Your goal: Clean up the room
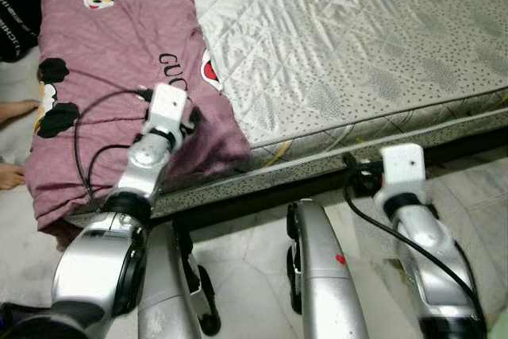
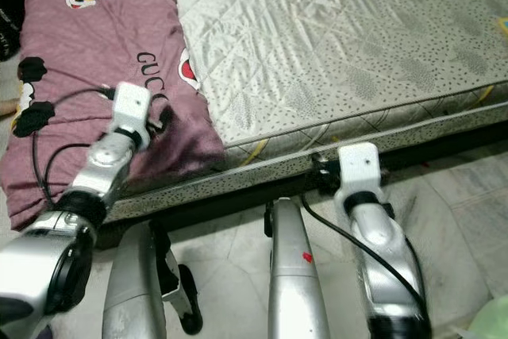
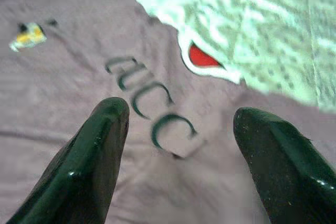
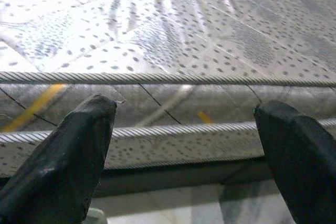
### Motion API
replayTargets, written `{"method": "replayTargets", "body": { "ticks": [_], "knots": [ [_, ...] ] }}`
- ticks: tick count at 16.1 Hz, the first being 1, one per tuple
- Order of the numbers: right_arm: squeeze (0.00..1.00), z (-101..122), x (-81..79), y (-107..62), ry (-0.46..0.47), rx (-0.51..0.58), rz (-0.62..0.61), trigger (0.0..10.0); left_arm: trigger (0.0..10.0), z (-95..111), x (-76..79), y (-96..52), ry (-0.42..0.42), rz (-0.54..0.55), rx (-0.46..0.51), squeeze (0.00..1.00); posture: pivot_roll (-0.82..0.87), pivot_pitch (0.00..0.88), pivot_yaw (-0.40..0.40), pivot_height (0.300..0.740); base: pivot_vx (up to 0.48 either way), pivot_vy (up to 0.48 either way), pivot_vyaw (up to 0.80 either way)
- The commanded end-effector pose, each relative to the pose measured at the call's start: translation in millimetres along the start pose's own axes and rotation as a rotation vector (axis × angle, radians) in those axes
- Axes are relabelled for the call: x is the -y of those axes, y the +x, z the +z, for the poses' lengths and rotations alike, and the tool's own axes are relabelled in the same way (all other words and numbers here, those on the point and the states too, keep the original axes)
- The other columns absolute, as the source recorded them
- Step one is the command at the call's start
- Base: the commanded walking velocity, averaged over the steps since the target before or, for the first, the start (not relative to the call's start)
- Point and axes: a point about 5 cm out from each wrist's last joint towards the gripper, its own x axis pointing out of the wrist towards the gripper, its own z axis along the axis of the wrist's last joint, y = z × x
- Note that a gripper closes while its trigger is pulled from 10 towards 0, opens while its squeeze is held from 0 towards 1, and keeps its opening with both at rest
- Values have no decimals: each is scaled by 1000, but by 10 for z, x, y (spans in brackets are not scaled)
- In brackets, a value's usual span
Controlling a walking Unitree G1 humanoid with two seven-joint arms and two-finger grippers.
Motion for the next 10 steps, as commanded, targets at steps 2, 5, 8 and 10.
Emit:
{"method": "replayTargets", "body": {
  "ticks": [2, 5, 8, 10],
  "knots": [
    [0, -5, -93, 82, 15, 17, 15, 10000, 10000, 16, -148, -128, 12, 70, 86, 0, -115, 121, 50, 555, 0, 0, 0],
    [0, 30, -196, 194, 35, 43, 37, 10000, 10000, -141, -221, -407, -6, 131, 102, 0, -83, 78, 51, 555, 0, 0, 0],
    [0, 188, -239, 280, 112, 151, 32, 10000, 10000, -251, -154, -714, -61, 189, 121, 0, -61, 38, 51, 555, 0, 0, 0],
    [0, 244, -249, 303, 134, 190, 25, 10000, 10000, -229, -131, -787, -66, 213, 138, 0, -60, 30, 56, 563, 0, 0, 0]
  ]
}}
